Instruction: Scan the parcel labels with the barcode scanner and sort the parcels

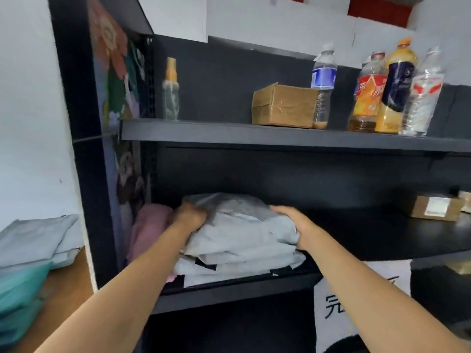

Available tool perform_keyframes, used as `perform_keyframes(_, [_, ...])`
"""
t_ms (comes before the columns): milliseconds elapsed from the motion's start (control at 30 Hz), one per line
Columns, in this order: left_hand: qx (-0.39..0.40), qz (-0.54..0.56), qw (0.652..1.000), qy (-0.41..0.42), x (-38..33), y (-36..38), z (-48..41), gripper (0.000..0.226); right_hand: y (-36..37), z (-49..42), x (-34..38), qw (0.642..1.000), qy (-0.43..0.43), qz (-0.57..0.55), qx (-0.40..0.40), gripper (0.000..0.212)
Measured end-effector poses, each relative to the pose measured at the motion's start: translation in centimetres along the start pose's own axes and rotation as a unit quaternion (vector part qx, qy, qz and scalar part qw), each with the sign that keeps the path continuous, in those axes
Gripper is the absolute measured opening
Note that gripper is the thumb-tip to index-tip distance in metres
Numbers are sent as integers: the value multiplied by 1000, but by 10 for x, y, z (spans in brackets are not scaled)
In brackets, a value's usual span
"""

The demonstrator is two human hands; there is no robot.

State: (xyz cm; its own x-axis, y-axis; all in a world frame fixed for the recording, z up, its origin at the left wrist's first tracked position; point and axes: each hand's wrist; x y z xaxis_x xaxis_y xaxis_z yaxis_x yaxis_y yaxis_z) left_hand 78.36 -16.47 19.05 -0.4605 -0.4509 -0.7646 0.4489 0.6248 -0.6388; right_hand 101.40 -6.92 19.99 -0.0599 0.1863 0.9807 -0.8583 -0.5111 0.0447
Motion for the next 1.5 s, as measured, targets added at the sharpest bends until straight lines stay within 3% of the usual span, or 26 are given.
perform_keyframes(100, [45,-65,996,48,13,12,2,46,-13,-10,-1,995,-19,89,-29,36])
perform_keyframes(200, [47,-18,997,60,5,-2,13,29,-14,7,16,987,-74,118,-85,26])
perform_keyframes(300, [27,40,992,116,0,-24,42,12,-6,34,17,966,-136,198,-100,31])
perform_keyframes(433, [35,58,980,186,13,-48,111,17,19,96,-1,927,-210,299,-91,24])
perform_keyframes(633, [59,-25,989,136,111,-79,237,26,70,210,-56,902,-216,371,-38,20])
perform_keyframes(700, [49,-23,994,90,143,-108,266,16,94,249,-71,899,-186,396,34,18])
perform_keyframes(800, [15,-25,999,35,168,-174,287,37,138,302,-71,866,-135,446,178,25])
perform_keyframes(967, [-73,-141,981,107,212,-292,322,9,242,347,-61,809,-196,509,220,32])
perform_keyframes(1100, [-32,-214,976,29,303,-377,354,39,346,368,-82,794,-216,505,262,33])
perform_keyframes(1233, [-61,-218,974,-27,398,-480,373,35,465,388,-104,759,-248,530,287,37])
perform_keyframes(1433, [-95,-252,962,-51,511,-650,396,25,675,418,-119,778,-284,465,314,40])
perform_keyframes(1500, [-81,-280,955,-59,544,-701,402,31,742,428,-128,769,-294,463,329,41])
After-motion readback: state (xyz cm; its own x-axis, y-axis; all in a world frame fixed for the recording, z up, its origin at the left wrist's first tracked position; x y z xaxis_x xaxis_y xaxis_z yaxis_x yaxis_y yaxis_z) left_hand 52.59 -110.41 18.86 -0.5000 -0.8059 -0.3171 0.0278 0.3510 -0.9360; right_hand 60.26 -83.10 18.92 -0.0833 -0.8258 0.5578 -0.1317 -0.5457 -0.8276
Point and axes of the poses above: each hand's wrist, its own z-axis away from the middle knuckle, its own y-axis out of the palm, x = y × z, and after that the axes turned 2 degrees about -y, right-handed
